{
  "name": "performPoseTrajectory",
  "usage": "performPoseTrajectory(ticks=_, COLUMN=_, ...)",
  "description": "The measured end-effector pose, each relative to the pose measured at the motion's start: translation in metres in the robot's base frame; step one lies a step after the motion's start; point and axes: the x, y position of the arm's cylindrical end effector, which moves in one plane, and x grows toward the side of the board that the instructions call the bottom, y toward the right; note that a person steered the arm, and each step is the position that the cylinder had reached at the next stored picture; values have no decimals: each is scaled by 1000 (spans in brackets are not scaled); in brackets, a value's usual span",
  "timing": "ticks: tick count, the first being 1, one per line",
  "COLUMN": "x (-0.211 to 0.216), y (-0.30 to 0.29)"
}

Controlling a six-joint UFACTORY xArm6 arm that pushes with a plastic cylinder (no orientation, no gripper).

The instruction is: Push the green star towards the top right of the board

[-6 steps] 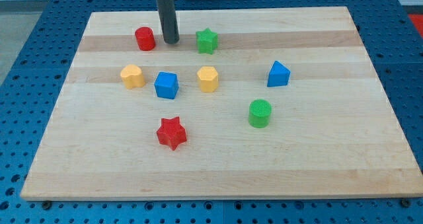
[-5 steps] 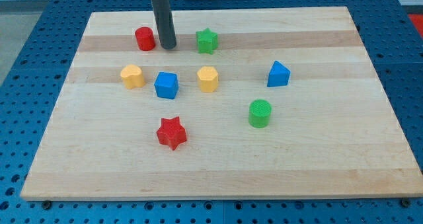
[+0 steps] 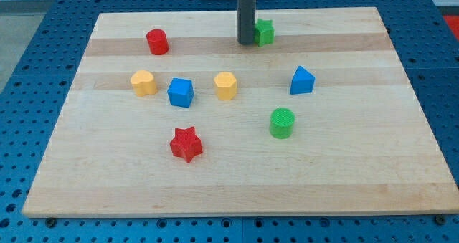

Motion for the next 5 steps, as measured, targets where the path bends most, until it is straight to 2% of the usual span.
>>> performPoseTrajectory(ticks=1, x=-11, y=20)
performPoseTrajectory(ticks=3, x=-37, y=113)
performPoseTrajectory(ticks=5, x=-57, y=154)
